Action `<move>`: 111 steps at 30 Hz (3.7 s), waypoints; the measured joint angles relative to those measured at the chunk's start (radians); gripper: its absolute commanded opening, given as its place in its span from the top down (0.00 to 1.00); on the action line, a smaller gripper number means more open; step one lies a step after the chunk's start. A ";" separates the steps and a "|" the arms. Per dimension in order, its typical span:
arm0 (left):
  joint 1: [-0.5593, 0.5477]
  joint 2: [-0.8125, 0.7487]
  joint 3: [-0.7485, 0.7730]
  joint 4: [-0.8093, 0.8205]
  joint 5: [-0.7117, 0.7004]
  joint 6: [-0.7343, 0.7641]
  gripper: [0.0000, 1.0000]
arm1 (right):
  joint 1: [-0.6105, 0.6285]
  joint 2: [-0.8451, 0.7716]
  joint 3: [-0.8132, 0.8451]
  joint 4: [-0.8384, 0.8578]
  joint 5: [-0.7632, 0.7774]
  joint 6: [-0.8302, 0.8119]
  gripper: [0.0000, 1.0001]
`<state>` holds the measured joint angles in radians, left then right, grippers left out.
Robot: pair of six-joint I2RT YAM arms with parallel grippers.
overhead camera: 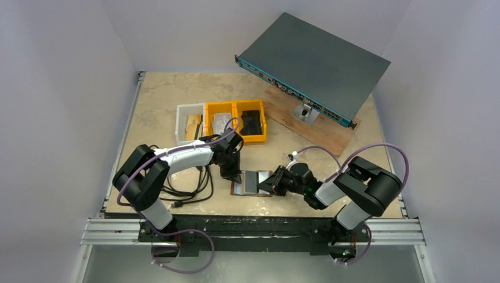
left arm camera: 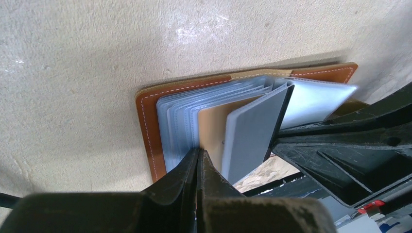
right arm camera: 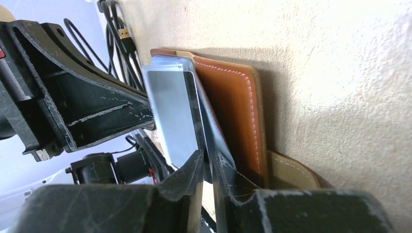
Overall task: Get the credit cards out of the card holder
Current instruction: Remove the credit card from the card holder, then place the credit card in the storage box.
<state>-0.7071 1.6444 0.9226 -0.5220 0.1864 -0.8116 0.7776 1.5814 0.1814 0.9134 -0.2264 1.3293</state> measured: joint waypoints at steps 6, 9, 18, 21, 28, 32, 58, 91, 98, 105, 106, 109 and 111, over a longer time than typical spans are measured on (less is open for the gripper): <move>0.000 0.000 0.000 0.000 0.001 0.000 1.00 | 0.000 0.049 0.016 0.040 -0.013 -0.002 0.79; 0.000 0.000 0.000 0.000 0.001 0.000 1.00 | 0.000 0.087 0.024 0.081 -0.027 0.002 0.79; 0.001 0.000 0.000 0.000 0.001 0.000 1.00 | 0.000 0.142 0.026 0.147 -0.037 0.019 0.96; 0.001 0.000 0.000 0.001 0.001 0.000 1.00 | -0.003 0.135 0.013 0.155 -0.032 0.023 0.96; 0.001 0.001 0.000 0.001 0.002 0.000 1.00 | -0.010 0.124 -0.016 0.175 -0.025 0.028 0.94; 0.001 0.001 0.000 0.001 0.002 0.000 1.00 | -0.011 0.124 -0.023 0.183 -0.022 0.033 0.91; 0.001 -0.002 -0.003 0.004 0.002 0.000 1.00 | -0.013 0.119 -0.038 0.201 -0.023 0.040 1.00; 0.010 -0.035 0.010 -0.033 -0.013 0.050 0.62 | -0.019 -0.449 0.071 -0.546 0.115 -0.158 1.00; 0.068 -0.195 0.018 -0.071 0.001 0.100 0.39 | -0.020 -0.499 0.130 -0.628 0.109 -0.171 1.00; 0.158 -0.354 -0.022 0.034 0.175 0.100 0.40 | -0.061 -0.510 0.188 -0.608 0.025 -0.162 1.00; 0.164 -0.364 -0.031 0.051 0.199 0.097 0.41 | -0.069 -0.510 0.190 -0.598 0.012 -0.158 1.00; 0.184 -0.385 -0.077 0.125 0.294 0.069 0.43 | -0.100 -0.506 0.192 -0.547 -0.058 -0.135 1.00; 0.193 -0.385 -0.094 0.154 0.342 0.053 0.46 | -0.116 -0.501 0.192 -0.507 -0.094 -0.114 1.00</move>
<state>-0.5140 1.2598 0.8288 -0.3676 0.5285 -0.7586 0.6621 1.0805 0.3737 0.4065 -0.3206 1.2148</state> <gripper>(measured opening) 0.579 0.004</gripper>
